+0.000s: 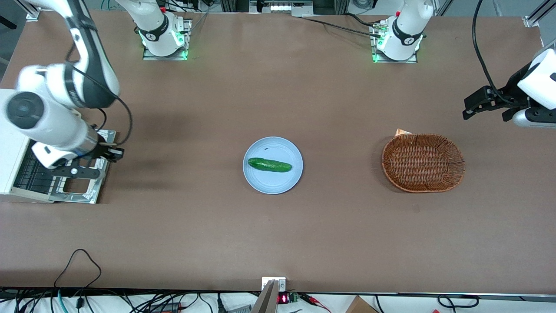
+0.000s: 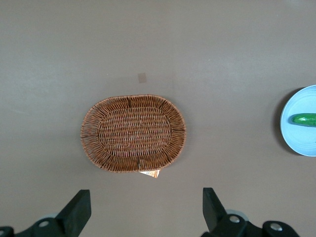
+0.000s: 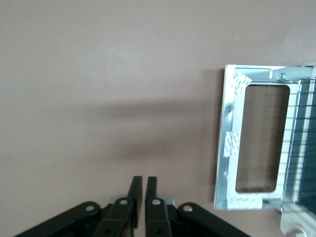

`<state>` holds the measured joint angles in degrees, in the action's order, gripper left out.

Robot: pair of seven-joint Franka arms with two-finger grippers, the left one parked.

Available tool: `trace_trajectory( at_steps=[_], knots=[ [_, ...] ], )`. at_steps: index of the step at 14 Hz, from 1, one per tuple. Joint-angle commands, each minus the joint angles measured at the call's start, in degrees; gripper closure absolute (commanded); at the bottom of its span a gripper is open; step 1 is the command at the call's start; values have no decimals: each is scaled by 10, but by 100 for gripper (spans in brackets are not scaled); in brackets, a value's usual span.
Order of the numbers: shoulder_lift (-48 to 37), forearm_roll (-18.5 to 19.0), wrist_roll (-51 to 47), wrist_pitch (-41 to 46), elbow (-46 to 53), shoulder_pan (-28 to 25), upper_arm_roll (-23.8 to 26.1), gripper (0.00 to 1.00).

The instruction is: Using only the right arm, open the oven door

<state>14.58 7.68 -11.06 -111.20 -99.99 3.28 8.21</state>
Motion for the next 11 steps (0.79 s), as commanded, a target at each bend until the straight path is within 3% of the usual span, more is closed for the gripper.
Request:
trace_trajectory(
  at_steps=[1,2,3,5,6,7,11],
  knots=[
    [-9,-33,17,73,55,0,-1,78],
    [-15,-38,15,90,63,-2,0,77],
    [-21,-42,14,106,76,-4,1,65],
    [-28,-42,15,154,102,-5,3,30],
    [-35,-42,10,167,108,-5,10,20],
    [-39,-42,7,170,114,-6,12,1],
    [-51,-42,15,169,124,-5,15,1]
  ],
)
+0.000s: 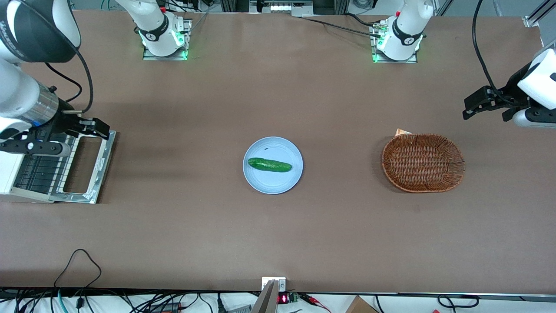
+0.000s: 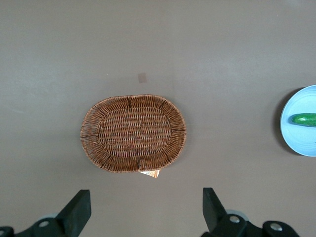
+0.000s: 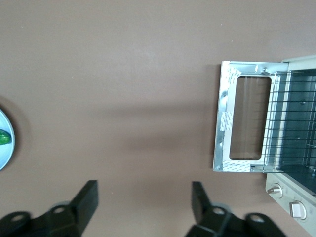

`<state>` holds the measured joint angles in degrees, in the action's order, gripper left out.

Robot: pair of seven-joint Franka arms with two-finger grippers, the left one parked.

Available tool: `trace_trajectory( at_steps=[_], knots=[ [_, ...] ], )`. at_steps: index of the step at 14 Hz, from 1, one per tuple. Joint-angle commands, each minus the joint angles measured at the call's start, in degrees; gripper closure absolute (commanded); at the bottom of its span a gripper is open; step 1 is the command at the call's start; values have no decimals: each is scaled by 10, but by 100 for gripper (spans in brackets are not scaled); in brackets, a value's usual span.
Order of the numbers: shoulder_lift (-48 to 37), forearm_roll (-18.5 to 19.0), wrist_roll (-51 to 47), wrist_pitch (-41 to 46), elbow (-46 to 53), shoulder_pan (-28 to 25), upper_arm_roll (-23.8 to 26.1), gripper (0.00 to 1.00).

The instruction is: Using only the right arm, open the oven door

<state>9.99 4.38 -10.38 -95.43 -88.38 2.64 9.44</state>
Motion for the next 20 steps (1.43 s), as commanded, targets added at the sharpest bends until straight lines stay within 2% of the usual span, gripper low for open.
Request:
trace_trajectory(
  at_steps=[1,5,20],
  knots=[
    [-8,-10,9,11,8,2,2,1],
    [-18,-24,68,20,8,3,7,1],
    [-24,-24,71,33,18,3,7,1]
  ],
)
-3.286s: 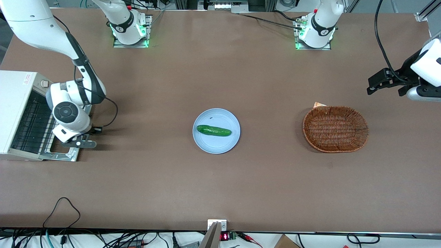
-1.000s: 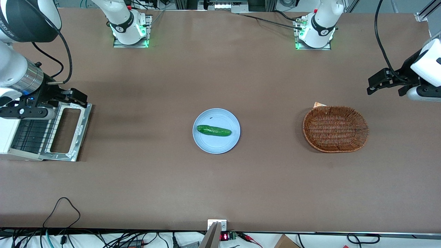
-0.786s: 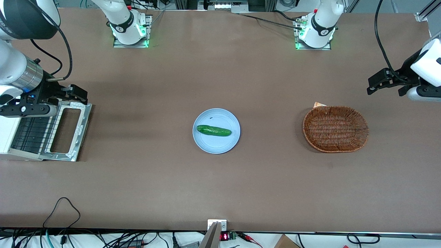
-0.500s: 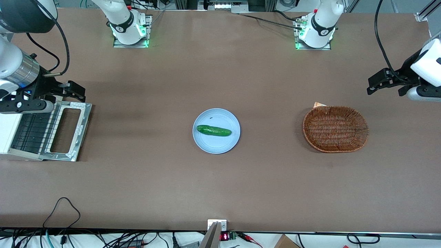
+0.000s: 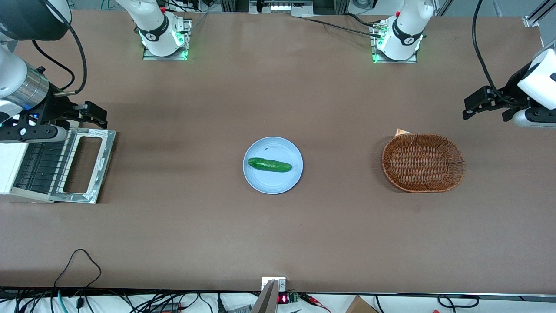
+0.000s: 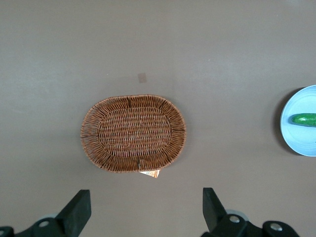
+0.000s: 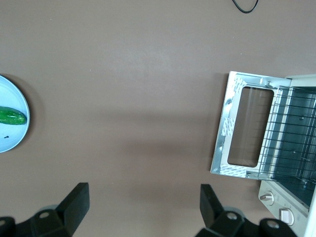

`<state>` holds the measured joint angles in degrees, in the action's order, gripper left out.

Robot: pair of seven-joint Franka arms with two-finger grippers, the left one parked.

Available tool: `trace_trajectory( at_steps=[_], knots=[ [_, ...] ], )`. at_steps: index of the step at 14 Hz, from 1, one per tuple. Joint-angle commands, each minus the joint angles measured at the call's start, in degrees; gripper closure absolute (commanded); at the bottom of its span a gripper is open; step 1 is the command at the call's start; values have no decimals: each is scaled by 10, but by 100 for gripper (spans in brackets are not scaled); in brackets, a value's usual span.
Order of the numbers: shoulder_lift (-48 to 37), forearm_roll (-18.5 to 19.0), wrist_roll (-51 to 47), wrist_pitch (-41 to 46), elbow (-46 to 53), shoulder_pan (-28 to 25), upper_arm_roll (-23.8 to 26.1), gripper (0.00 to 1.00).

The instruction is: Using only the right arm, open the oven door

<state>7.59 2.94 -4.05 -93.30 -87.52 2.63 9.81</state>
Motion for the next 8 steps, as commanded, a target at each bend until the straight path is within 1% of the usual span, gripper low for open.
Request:
trace_trajectory(
  at_steps=[1,8],
  knots=[
    [0,-10,8,12,10,3,3,1],
    [0,-9,9,18,11,3,3,1]
  ],
)
